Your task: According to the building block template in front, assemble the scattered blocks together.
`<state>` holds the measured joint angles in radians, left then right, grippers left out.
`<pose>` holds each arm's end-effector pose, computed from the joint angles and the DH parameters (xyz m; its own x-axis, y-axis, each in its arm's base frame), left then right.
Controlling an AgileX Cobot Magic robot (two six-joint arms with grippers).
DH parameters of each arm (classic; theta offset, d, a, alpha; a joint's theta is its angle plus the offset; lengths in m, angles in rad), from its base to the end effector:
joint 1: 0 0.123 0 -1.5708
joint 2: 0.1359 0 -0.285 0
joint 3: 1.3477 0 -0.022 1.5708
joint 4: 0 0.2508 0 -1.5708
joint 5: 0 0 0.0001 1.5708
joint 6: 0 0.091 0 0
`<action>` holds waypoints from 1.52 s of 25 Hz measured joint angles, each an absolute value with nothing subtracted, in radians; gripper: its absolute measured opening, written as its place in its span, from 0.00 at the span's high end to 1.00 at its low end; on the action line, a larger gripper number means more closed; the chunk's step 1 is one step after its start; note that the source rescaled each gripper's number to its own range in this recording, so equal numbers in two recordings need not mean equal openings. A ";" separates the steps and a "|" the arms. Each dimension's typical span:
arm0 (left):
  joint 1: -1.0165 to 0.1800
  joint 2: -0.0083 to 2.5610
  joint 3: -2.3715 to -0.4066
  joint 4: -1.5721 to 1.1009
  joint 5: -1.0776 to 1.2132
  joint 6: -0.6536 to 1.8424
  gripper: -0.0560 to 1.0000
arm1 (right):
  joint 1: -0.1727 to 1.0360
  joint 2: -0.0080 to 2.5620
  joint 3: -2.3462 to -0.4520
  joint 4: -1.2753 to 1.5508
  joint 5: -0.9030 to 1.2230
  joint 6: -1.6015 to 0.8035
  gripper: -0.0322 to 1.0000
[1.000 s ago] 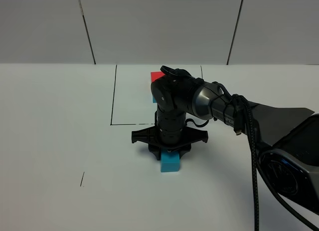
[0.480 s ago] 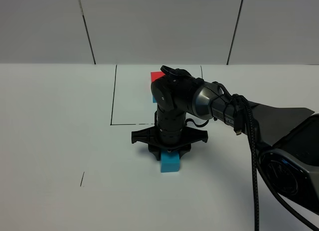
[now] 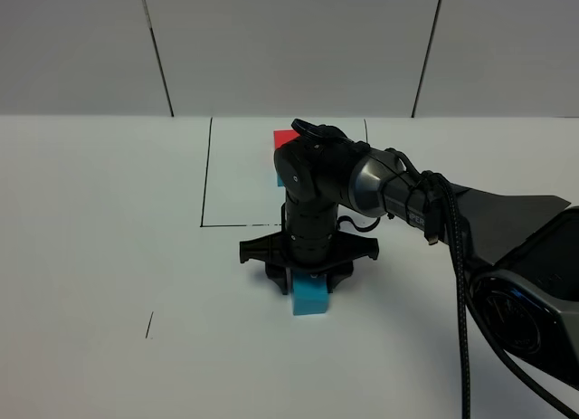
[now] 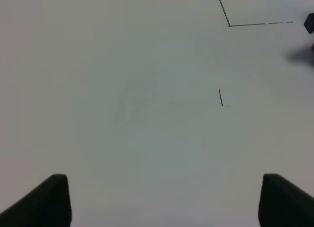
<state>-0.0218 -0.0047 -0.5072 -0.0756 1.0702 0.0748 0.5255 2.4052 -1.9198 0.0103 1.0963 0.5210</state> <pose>-0.0071 -0.0059 0.2787 -0.4492 0.0482 -0.8921 0.0982 0.9952 0.0043 0.4163 0.2424 0.1163 -0.9981 0.0013 -0.0614 -0.0016 0.9989 0.0462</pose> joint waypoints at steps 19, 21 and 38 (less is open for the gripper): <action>-0.022 -0.005 -0.507 -0.076 1.070 0.075 0.35 | 0.522 2.291 -1.920 -0.039 1.138 0.493 0.00; -0.022 -0.005 -0.507 -0.076 1.070 0.075 0.35 | 0.504 2.251 -1.920 -0.050 1.164 0.475 0.00; -0.022 -0.005 -0.507 -0.076 1.070 0.075 0.35 | 0.008 1.954 -1.875 0.119 1.211 0.240 0.00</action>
<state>-0.0218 -0.0047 -0.5072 -0.0756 1.0702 0.0748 0.0075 1.9541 -1.8751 0.1186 1.2114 0.2397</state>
